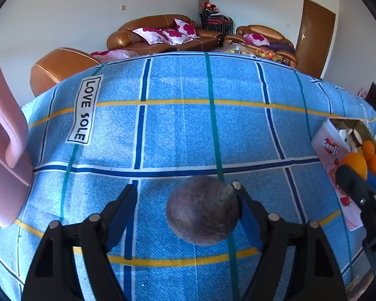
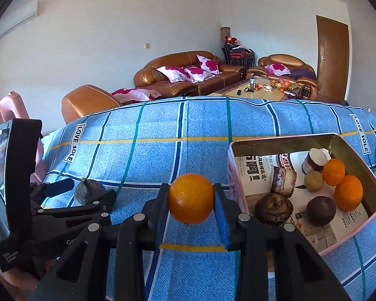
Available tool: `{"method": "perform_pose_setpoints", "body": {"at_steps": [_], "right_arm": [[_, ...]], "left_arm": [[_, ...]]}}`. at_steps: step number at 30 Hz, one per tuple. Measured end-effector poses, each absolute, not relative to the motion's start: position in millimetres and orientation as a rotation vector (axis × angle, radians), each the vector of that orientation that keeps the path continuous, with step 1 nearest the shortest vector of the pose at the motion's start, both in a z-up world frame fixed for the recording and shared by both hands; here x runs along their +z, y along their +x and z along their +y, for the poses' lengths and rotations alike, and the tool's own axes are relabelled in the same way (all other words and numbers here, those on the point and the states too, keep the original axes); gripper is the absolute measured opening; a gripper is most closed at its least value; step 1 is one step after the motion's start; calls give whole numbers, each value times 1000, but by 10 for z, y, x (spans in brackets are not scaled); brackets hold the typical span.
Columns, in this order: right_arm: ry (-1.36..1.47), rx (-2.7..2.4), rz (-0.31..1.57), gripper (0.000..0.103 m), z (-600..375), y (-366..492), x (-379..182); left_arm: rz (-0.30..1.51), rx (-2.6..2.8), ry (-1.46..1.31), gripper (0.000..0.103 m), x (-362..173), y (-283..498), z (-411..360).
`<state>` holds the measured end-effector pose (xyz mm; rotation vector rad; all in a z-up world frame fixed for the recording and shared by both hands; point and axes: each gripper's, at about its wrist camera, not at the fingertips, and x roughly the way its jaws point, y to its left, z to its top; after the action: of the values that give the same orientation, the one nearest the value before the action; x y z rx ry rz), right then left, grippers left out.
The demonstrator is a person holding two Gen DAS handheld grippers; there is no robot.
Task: Organize fruits
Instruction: 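Carry the orange and purple fruit over the pink tin box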
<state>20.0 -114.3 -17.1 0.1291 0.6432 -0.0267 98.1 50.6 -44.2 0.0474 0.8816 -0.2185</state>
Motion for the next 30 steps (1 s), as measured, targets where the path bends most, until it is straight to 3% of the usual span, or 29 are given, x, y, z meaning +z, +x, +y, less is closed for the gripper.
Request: {"method": "perform_pose_setpoints", "body": {"at_steps": [1,2,8,16,30], "right_arm": [[129,-27,643,36,-1142,207,-175],[129,-27,642,36,-1140,206,-175],[128,-25,618,36,-1143,172,-158],[97,-42,494,36,-1110,11,5],[74,-5,514,36,-1108,30,-22]], "left_arm": [[882,-249,24,58,-437,975,519],[881,-264,17,54,-435,966,516],[859,-249,-58,53,-395,950,647],[649,-278,-240,53,-138,756,909],[558,-178,-49,53,-55,659,628]]}}
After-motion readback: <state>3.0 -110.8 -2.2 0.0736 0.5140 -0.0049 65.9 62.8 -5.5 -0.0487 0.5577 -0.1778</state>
